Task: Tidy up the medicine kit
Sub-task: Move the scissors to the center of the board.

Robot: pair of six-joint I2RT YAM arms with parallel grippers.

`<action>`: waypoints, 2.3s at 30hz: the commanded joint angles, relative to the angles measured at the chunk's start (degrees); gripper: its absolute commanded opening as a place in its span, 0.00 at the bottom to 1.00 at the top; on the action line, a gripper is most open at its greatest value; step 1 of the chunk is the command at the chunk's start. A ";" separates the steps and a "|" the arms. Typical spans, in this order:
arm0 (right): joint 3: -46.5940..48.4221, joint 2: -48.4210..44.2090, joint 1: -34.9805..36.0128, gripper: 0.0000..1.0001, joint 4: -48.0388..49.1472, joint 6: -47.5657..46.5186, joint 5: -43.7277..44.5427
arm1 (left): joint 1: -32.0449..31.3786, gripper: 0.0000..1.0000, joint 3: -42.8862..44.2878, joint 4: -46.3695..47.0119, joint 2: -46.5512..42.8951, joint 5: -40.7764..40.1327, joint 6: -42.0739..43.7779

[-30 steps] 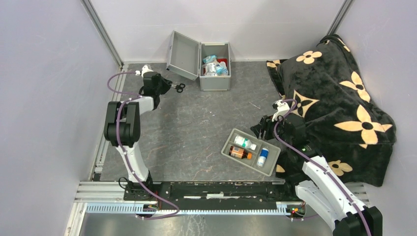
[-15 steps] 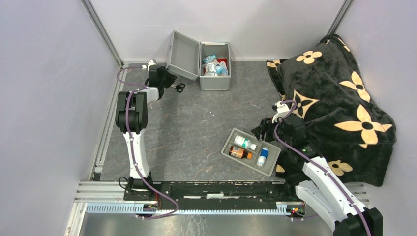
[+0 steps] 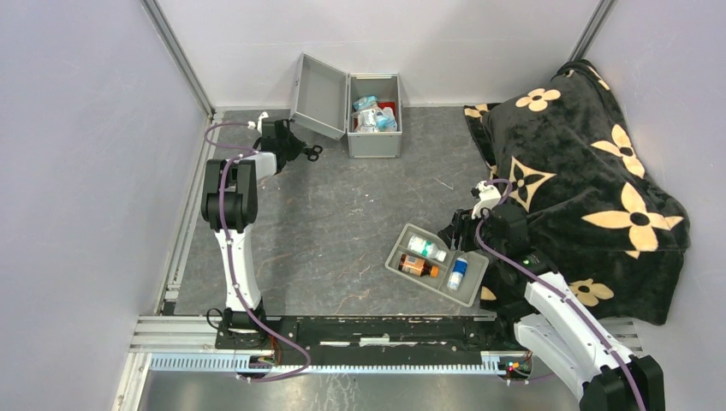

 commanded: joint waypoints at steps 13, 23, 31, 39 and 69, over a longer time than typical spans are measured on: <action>-0.35 -0.43 0.19 0.60 1.26 -0.13 0.09 | 0.06 0.02 -4.95 -3.97 -3.76 -2.85 3.19; -0.08 -2.95 0.20 0.60 -0.18 0.86 -0.23 | 0.11 0.02 -20.12 -2.64 -15.11 -7.58 4.04; -0.16 -4.26 0.19 0.60 -1.60 0.51 0.17 | 0.09 0.02 -17.31 -4.56 -21.28 -3.33 14.66; -0.98 -3.54 0.25 0.61 -0.81 0.91 -0.43 | 0.19 0.29 -12.50 -7.31 -24.34 -4.25 27.69; -2.10 -6.31 0.23 0.63 -4.96 -0.41 -1.95 | 0.09 0.53 -3.08 -15.64 -6.87 -7.49 39.95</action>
